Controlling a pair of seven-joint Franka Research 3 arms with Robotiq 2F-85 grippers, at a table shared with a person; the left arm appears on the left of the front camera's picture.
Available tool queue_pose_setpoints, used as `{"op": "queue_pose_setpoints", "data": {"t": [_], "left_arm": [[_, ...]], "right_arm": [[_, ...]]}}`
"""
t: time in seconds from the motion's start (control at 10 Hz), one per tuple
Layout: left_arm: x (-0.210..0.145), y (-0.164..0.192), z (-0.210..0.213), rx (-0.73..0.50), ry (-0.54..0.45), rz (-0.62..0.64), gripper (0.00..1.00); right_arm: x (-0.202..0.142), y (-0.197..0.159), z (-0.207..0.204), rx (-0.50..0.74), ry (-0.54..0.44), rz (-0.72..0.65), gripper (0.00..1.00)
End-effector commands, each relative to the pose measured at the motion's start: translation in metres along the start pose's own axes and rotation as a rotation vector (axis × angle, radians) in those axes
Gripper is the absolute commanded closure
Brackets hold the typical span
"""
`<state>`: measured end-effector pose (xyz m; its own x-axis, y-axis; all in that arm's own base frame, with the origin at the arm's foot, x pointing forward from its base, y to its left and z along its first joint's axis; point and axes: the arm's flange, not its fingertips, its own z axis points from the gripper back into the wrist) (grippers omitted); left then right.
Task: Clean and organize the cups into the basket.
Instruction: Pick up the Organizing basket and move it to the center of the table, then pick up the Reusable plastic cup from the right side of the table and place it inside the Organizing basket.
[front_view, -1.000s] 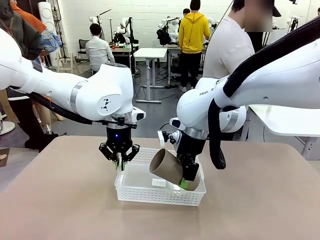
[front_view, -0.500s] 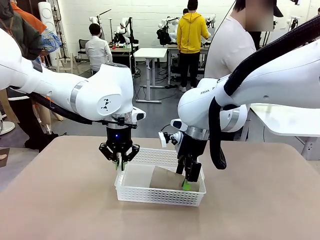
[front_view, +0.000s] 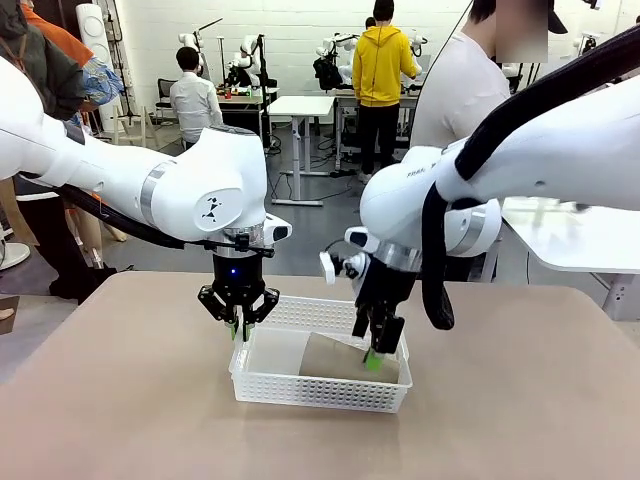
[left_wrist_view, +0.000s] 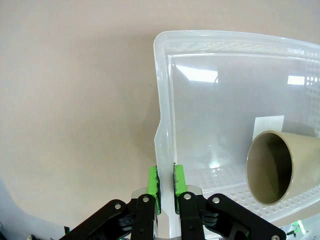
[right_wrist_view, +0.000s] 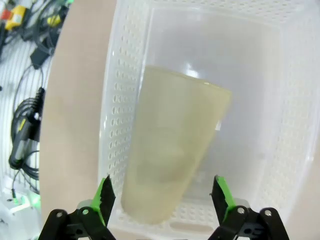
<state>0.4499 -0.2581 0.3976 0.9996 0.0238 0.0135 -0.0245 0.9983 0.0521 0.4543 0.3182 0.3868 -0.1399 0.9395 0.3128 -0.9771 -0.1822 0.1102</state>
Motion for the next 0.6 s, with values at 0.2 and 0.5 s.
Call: {"op": "queue_pose_setpoints", "data": {"t": [0.2, 0.5], "left_arm": [[-0.001, -0.002, 0.0, 0.0, -0.004, 0.012, 1.0], [-0.001, -0.002, 0.0, 0.0, -0.004, 0.012, 1.0]], "right_arm": [[-0.073, 0.076, 0.107, -0.311, -0.257, -0.007, 0.0], [-0.19, 0.113, 0.148, -0.409, -0.529, -0.052, 0.0]]}}
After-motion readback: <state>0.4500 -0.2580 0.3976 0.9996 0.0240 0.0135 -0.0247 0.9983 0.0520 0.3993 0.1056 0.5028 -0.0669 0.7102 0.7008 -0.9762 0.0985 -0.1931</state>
